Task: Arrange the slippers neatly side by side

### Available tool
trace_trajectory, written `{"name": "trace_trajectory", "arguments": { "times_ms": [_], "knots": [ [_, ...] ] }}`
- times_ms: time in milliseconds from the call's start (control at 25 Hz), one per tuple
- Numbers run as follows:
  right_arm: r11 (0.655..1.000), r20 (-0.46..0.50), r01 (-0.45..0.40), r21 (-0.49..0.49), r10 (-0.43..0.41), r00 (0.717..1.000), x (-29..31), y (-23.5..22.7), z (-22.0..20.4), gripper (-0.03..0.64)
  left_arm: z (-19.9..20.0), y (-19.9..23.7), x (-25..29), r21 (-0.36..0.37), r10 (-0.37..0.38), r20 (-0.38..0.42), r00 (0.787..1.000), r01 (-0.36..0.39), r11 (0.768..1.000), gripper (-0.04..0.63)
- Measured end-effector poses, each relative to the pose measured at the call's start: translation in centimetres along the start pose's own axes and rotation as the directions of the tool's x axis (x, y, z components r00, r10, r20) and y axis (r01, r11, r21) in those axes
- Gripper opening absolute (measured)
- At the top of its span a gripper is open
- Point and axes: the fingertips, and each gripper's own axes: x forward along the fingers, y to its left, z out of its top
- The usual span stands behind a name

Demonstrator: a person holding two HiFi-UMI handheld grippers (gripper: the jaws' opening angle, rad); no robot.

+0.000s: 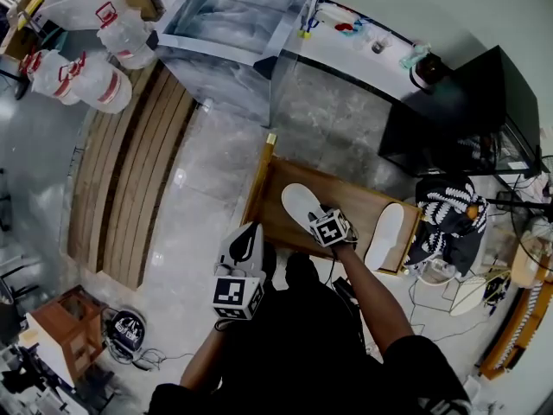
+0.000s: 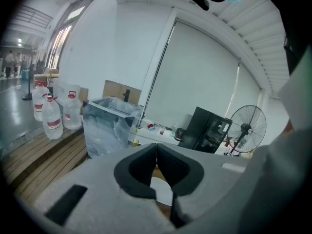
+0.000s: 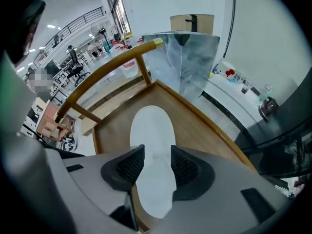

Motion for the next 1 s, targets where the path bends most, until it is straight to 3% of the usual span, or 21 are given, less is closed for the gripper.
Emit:
{"name": "trace_trajectory", "arguments": {
  "times_ms": [320, 440, 1000],
  "knots": [
    [1.000, -0.054, -0.009, -0.007, 0.008, 0.999, 1.5, -0.5, -1.1, 0.152, -0.6, 0.2, 0.2, 0.000, 0.000, -0.017, 1.000, 0.000, 1.000, 0.017],
    [1.000, -0.058, -0.014, -0.006, 0.014, 0.998, 1.6, -0.3, -1.1, 0.084, -0.7, 0.4, 0.3, 0.002, 0.001, -0.021, 1.000, -0.001, 1.000, 0.017],
    [0.992, -0.009, -0.007, 0.125, 0.008, 1.000, 0.2, -0.9, -1.7, 0.038, -0.1, -0.8, 0.9, 0.022, -0.040, -0.023, 0.999, 0.041, 0.999, 0.017]
  ]
}}
